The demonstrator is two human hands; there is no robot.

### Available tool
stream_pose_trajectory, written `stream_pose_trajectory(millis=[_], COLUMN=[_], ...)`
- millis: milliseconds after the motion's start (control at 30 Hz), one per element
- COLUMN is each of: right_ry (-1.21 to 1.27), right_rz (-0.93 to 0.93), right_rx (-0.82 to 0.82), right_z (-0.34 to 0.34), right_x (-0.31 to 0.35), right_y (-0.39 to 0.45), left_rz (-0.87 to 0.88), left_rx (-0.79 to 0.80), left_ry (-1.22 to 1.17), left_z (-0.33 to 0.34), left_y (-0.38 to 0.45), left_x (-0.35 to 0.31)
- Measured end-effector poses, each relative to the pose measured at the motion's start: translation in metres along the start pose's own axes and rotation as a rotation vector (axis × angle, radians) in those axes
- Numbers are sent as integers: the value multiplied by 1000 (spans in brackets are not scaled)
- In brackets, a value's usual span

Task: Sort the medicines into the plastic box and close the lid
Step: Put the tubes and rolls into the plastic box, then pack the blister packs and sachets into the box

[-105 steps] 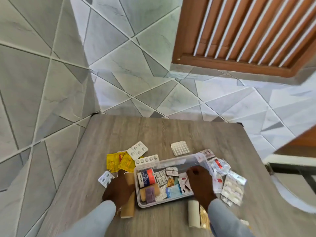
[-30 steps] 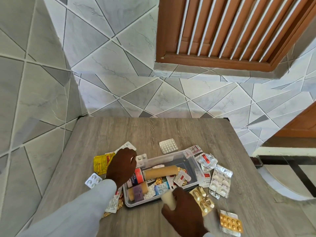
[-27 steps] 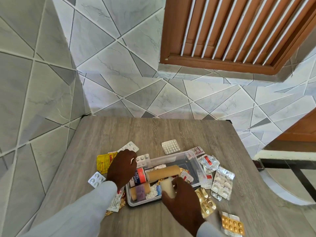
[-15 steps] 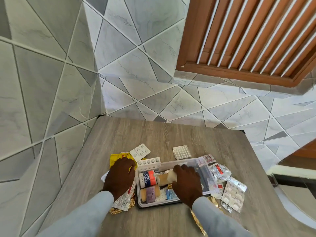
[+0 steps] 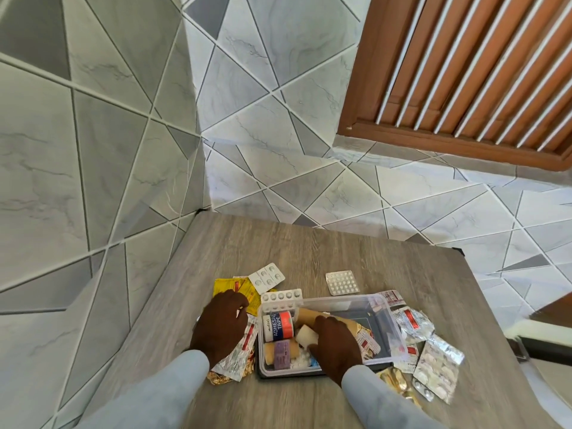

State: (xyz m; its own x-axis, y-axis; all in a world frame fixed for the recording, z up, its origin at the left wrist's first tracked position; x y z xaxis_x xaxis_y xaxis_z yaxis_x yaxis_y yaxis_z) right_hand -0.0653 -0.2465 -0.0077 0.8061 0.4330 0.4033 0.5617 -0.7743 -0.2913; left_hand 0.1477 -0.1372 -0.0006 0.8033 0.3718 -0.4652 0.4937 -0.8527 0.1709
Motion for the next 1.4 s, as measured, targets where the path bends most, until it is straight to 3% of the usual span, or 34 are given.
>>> stream_pose_trajectory(millis=[267,467,600,733,833,900,1200,1400], right_ry=[367,502,604,635,473,351,279,262], right_rz=[88,81,-11,-71,-39,-19,140,137], right_rx=[-80,-167,-215,-39,191,248,198,193], right_z=[-11,-17,-19,21,72,92,130,139], right_x=[-9,0,44,102,124,127,128,132], right_y=[2,-12,-23,-34,-38,-39,-30,-29], left_rz=[-153,-331,-577,-732,-723,-652,-505,-475], left_rx=[52,151,189,196,246,284,419,435], left_ry=[-76,-89,-81,-245,-296,-240,-82,-226], left_z=[2,7,5,9,15,18,32,39], left_y=[-5,-11,-21,-35,-36,-33,-18,-23], left_x=[22,48,79,99,106,105,106,96])
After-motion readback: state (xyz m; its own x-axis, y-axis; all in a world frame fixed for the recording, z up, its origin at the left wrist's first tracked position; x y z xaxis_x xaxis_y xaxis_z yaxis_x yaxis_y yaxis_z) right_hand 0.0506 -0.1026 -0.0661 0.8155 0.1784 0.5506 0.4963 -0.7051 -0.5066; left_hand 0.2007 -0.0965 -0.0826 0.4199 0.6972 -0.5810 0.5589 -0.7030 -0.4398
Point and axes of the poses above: each hand's wrist, its own y-axis towards the middle knuckle, its own z-axis out of the palm, x = y × z, the point moved 5 cm from there along y, towards the middle knuckle, and after that the axes turned 7 degrees about y, right-handed, at the moved point
